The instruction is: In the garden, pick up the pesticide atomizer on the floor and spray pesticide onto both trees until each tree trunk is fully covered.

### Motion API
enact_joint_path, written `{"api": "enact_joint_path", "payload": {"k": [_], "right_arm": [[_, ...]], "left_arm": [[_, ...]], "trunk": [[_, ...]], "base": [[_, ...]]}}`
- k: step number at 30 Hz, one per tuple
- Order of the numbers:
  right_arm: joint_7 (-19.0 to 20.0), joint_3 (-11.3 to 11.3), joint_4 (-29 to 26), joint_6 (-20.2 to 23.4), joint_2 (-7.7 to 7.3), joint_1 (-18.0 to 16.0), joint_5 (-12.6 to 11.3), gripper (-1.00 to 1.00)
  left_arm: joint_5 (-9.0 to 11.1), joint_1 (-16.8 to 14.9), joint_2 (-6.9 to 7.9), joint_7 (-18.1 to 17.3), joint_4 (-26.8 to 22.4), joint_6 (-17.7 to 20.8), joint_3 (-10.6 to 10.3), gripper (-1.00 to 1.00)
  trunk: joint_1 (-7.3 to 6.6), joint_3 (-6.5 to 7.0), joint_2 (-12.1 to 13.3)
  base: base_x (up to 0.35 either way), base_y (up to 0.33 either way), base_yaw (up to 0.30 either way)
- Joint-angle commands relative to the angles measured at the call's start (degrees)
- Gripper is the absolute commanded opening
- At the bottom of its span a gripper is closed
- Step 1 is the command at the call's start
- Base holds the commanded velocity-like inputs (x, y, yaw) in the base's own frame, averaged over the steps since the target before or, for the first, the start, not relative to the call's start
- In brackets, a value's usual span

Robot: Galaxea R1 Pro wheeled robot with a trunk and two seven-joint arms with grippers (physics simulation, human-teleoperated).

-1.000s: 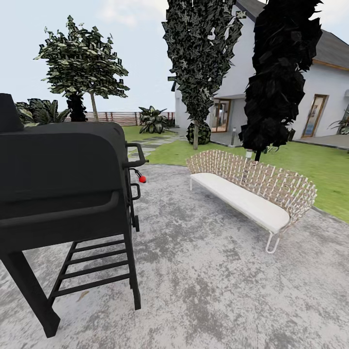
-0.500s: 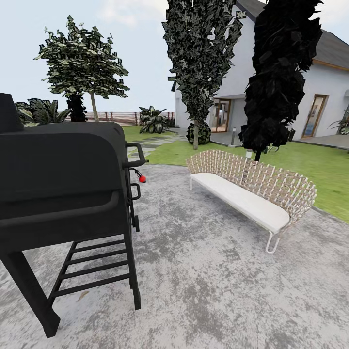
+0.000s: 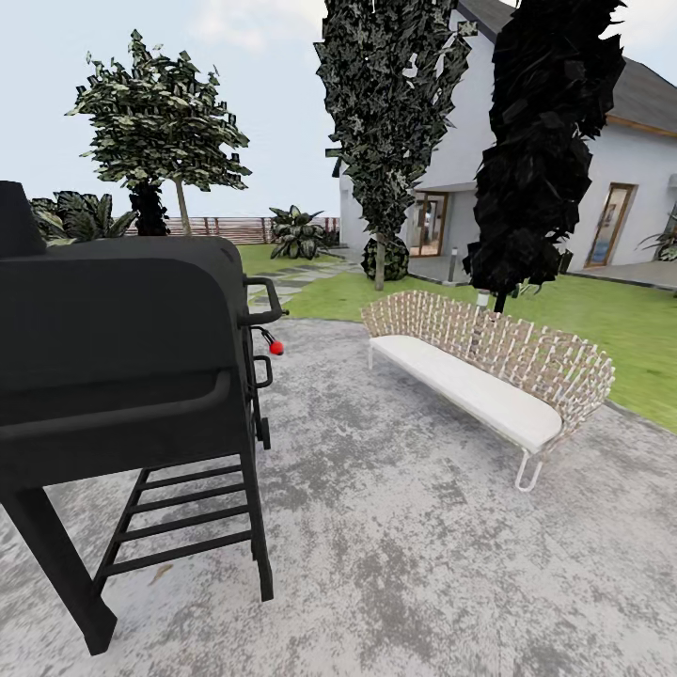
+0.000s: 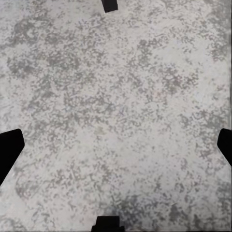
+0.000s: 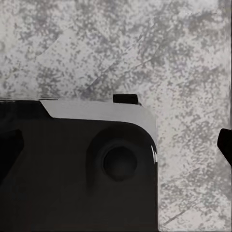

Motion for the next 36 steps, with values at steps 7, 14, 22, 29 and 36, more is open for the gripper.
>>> {"api": "enact_joint_path", "payload": {"k": [7, 14, 22, 29, 36], "right_arm": [[-0.05, -0.10, -10.61, -0.70, 0.00, 0.01, -0.45, 1.00], [-0.12, -0.18, -14.95, -0.75, 0.12, 0.01, -0.50, 1.00], [-0.28, -0.34, -15.52, -0.84, 0.07, 0.01, -0.52, 1.00], [-0.31, -0.36, -15.51, -0.85, 0.13, 0.01, -0.50, 1.00], [-0.31, -0.36, -15.24, -0.85, 0.14, 0.01, -0.50, 1.00]], "left_arm": [[-0.40, -4.84, -0.33, 0.06, -0.06, -6.25, -0.01, 1.00], [-0.48, -5.82, -0.83, 0.07, 0.11, -8.97, -0.02, 1.00], [-0.31, -5.86, 0.74, 0.07, 0.50, -12.28, 0.13, 1.00], [-0.27, -5.87, 1.06, 0.14, 0.46, -12.54, 0.08, 1.00], [-0.06, -5.87, 1.11, 0.15, 0.46, -12.55, 0.15, 1.00]], "trunk": [[0.00, -0.01, 0.00], [0.00, -0.01, 0.00], [0.00, -0.02, 0.00], [0.00, -0.28, 0.00], [0.00, -0.64, 0.00]], "base": [[0.000, 0.000, 0.000], [0.000, 0.000, 0.000], [0.000, 0.000, 0.005], [0.000, -0.033, 0.169], [0.000, -0.254, 0.223]]}}
